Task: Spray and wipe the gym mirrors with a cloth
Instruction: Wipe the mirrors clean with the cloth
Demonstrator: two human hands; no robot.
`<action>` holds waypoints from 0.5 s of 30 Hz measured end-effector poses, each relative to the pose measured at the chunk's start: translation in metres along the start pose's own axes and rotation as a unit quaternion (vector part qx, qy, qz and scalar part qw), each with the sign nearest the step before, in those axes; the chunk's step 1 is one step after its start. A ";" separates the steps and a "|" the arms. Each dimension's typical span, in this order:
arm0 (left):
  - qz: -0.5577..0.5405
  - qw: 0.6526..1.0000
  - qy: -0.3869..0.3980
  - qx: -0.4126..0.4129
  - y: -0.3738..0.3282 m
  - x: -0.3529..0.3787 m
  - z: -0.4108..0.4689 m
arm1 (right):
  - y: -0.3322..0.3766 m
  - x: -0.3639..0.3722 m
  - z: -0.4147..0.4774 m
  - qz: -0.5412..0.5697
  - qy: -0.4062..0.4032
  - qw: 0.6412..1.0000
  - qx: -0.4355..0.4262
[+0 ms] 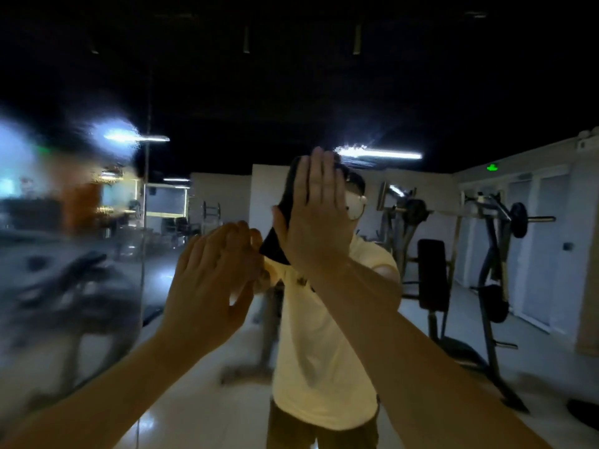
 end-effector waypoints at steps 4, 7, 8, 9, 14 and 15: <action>-0.001 1.000 -0.004 -0.018 0.038 -0.001 -0.004 | 0.052 0.029 0.008 -0.014 0.054 0.994 -0.090; 0.006 1.000 -0.025 -0.009 0.045 -0.001 0.001 | 0.052 0.030 0.007 -0.048 0.083 0.982 -0.164; 0.011 1.000 -0.026 -0.008 0.046 0.001 0.004 | 0.041 0.025 0.006 -0.068 0.085 0.980 -0.165; 0.023 0.999 -0.021 -0.007 0.046 0.004 0.007 | 0.027 0.018 0.005 -0.091 0.082 0.981 -0.151; 0.058 0.996 0.069 -0.021 0.040 0.041 0.017 | -0.074 -0.053 -0.004 -0.153 0.008 0.988 0.020; 0.057 0.995 0.078 -0.027 0.038 0.047 0.016 | -0.093 -0.070 -0.006 -0.139 -0.005 0.988 0.066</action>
Point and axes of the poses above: each hand's wrist, its own z-axis towards the middle knuckle, its own x-axis out of the palm, y = z × x, the point moved 4 cm from there along z, towards the middle knuckle, and after that the axes turned 13 degrees about z, right-handed, at the moved point
